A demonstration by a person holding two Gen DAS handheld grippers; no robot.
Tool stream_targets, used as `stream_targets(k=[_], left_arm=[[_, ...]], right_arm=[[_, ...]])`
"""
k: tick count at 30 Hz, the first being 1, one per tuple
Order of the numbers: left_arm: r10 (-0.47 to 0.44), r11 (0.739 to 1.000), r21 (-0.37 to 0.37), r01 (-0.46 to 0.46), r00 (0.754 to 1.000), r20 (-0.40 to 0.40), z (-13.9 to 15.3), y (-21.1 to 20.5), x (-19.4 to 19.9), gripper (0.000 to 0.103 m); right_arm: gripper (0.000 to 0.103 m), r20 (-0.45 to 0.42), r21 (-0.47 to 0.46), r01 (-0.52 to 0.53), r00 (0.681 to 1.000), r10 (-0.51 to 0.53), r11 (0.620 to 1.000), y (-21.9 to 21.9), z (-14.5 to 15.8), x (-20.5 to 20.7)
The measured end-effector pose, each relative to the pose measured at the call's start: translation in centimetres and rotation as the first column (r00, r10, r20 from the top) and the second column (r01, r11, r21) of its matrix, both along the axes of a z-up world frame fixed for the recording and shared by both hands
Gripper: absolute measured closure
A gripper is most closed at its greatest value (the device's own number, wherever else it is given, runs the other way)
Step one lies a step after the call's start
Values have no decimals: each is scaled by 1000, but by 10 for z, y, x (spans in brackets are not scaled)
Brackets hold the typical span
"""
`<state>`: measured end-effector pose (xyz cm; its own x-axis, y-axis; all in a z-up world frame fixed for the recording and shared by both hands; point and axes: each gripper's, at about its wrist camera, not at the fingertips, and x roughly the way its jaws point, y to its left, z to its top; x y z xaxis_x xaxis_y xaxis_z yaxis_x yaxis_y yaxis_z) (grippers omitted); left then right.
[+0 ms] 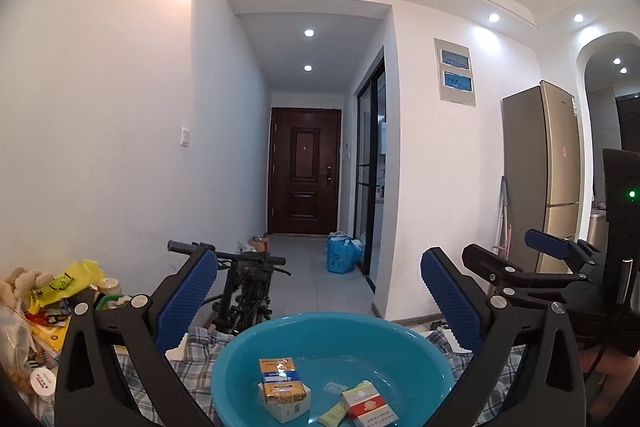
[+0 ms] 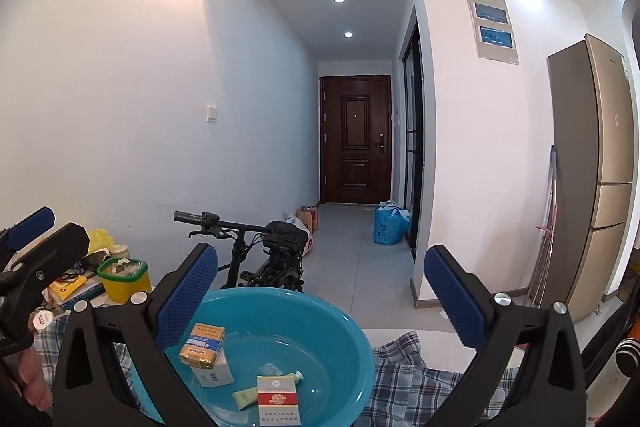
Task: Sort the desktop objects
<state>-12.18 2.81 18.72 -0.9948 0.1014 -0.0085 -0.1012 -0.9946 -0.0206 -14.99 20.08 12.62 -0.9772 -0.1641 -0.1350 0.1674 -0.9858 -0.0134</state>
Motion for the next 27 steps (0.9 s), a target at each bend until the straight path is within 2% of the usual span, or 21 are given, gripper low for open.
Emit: stream_targets(k=[2, 4, 6, 9, 12, 17, 19, 23, 27], left_arm=[[28, 998, -50, -29, 999, -17, 1, 4, 5, 0], [49, 997, -61, -50, 999, -16, 1, 3, 8, 0], [51, 998, -35, -51, 999, 9, 0, -4, 11, 0], [27, 999, 21, -28, 999, 23, 3, -16, 23, 0], [27, 999, 31, -27, 1000, 15, 7, -20, 35, 0], [35, 999, -4, -35, 999, 13, 17, -20, 49, 0], [34, 999, -2, -34, 999, 3, 22, -22, 55, 0], [19, 1000, 25, -19, 1000, -23, 27, -27, 70, 0], [39, 999, 1, -39, 999, -38, 28, -24, 80, 0]], right_arm=[[0, -13, -1, 2, 1000, -2, 1000, 0, 2, 3], [0, -15, -5, -8, 1000, 8, 1000, -1, 5, 6], [0, -11, -9, -13, 1000, 13, 1000, -1, 9, 12], [0, -77, -14, -53, 996, 52, 999, -5, 19, 36], [0, -112, 17, -52, 992, 54, 999, -13, 24, 52], [0, -79, -51, -159, 985, 155, 986, -13, 28, 64], [0, -80, -27, -141, 987, 138, 990, -15, 26, 68], [0, -29, 29, -84, 996, 85, 996, -17, 24, 67], [0, -38, 63, -72, 996, 75, 995, -15, 28, 89]])
